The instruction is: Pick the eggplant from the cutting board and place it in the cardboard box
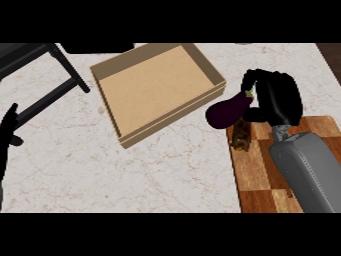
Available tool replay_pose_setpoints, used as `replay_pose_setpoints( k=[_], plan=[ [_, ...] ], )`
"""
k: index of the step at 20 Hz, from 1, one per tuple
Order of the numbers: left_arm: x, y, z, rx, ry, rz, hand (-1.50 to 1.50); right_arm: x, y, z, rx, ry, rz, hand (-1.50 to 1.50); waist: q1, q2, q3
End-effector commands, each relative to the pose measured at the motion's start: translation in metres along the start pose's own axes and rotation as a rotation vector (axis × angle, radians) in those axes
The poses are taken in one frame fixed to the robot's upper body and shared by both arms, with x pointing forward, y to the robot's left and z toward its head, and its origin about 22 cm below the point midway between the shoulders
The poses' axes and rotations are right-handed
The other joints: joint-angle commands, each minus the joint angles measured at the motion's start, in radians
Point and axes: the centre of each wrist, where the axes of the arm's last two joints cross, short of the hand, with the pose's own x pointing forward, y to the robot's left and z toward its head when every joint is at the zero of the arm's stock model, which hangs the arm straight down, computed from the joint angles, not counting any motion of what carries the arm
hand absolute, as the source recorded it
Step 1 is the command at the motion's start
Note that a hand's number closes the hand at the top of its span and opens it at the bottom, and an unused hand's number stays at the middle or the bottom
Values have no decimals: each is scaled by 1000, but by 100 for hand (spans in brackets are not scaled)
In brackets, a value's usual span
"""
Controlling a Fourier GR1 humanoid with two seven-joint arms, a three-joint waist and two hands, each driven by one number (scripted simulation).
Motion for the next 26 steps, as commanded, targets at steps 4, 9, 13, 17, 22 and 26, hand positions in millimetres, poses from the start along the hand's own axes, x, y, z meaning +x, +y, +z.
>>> replay_pose_setpoints(
  k=[4, 9, 13, 17, 22, 26],
  plan=[
    [17, -29, -14, -23, -14, -9, 0, 82, -31, 0, -13, -78, -104, 150, 17, 11, 2],
    [20, -16, -21, -29, -20, 9, 0, 117, -40, -37, -22, -85, -233, 150, 31, 15, 2],
    [19, -18, -15, -45, -38, 10, 0, 143, -41, -66, -34, -35, -293, 150, 45, 18, 2],
    [2, -3, -10, -40, -44, 1, 0, 153, -44, -91, -35, 23, -380, 150, 60, 21, 1],
    [13, -14, -11, -60, -64, 12, 0, 150, -22, -112, 23, 71, -409, 150, 83, 31, 1],
    [36, -22, -14, -58, -91, 20, 0, 150, -29, -129, 21, 84, -426, 150, 99, 40, 1]
  ],
)
